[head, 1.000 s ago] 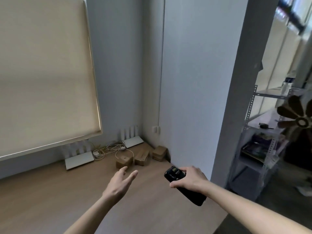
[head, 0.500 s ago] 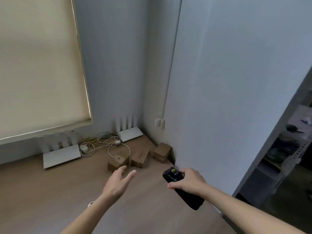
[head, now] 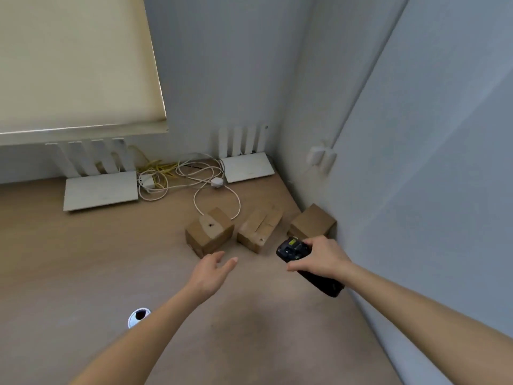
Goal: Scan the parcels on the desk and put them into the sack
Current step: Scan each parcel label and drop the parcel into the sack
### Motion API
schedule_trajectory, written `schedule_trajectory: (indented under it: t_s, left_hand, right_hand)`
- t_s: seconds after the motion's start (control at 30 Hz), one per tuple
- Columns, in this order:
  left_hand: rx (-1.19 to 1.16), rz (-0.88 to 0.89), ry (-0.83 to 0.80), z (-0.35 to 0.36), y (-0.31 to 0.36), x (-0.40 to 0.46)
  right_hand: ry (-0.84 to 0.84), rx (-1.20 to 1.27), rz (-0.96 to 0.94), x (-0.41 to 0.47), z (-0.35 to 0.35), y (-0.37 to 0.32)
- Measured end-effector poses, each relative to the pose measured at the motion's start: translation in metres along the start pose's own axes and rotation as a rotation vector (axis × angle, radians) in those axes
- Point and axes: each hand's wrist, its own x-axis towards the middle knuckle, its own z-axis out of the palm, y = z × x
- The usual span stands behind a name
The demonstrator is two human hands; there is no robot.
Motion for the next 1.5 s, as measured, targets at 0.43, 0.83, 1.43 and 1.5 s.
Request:
schedule_trajectory:
  t_s: [0.43,0.83,1.43,1.5]
  left_hand:
    - [-0.166,-0.158,0.055,0.067,-0.03,0.159]
    - [-0.359,-0.231,0.148,0.071,-0.018,0.156]
    - [-0.57,-0.011,0.14,0.02,-0.016,-0.044]
    - [-0.629,0.022,0.124,0.011,-0.009,-0.08]
  right_hand:
    - [-0.044,-0.189,-0.038,0.271,0.006,-0.021]
    - [-0.183,-0.105,-0.083,0.271,0.016,-0.016]
    - [-0.148,0.505,-0.063,0.008,-0.01,0.001]
    - [-0.119,0.539,-0.067,-0.031,-0.008,-0.002]
